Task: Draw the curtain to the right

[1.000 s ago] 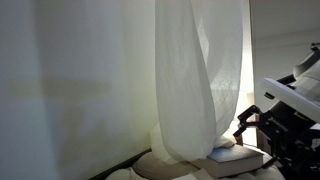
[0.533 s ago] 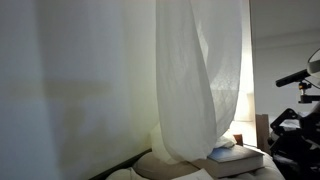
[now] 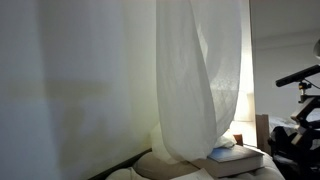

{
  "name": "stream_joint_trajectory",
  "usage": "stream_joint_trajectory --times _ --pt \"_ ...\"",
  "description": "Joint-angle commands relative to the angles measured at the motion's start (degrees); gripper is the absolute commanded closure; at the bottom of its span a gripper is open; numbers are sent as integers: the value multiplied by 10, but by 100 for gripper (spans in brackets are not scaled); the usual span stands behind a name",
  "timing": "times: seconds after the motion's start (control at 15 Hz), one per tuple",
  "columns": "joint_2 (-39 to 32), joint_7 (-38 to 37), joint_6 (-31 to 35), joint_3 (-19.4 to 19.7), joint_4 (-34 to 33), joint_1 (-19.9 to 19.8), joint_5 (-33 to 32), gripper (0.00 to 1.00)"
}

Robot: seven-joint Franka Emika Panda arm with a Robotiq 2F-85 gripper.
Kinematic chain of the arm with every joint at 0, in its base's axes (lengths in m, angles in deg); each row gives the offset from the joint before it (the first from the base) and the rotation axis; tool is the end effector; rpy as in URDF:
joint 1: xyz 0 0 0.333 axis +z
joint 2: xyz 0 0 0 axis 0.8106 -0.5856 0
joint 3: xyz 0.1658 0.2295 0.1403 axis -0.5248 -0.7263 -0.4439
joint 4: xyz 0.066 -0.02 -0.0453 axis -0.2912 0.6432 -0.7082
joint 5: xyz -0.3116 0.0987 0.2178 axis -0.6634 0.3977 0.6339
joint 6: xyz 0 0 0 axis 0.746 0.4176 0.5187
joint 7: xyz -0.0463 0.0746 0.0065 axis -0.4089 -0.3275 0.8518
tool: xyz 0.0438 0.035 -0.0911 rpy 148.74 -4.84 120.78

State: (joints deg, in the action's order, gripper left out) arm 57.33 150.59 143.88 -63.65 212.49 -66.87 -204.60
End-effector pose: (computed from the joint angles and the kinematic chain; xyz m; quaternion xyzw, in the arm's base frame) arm 0.4192 0.0695 0.2763 -0.7543 0.5950 -0.1627 0.2248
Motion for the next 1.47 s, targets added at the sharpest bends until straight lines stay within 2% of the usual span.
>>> stream_joint_trajectory --times 0.0,0.13,0.33,0.53,0.73,1.0,1.2,1.27,1.33,1.4 --pt "-3 0 3 15 -7 19 -6 0" --pt "-14 0 6 28 -22 39 -11 0" --pt "-26 0 6 29 -29 43 -13 0" --pt "-70 0 35 49 -56 56 -29 0" --pt "-96 -2 42 77 -65 111 -41 0" --pt "-120 -15 64 150 -88 224 -61 0" --pt "-128 -8 97 163 -131 275 -68 0" --pt "-128 -5 107 158 -147 282 -67 0" --pt "-126 -5 70 101 -137 254 -71 0" --pt "-124 -4 71 92 -154 260 -73 0"
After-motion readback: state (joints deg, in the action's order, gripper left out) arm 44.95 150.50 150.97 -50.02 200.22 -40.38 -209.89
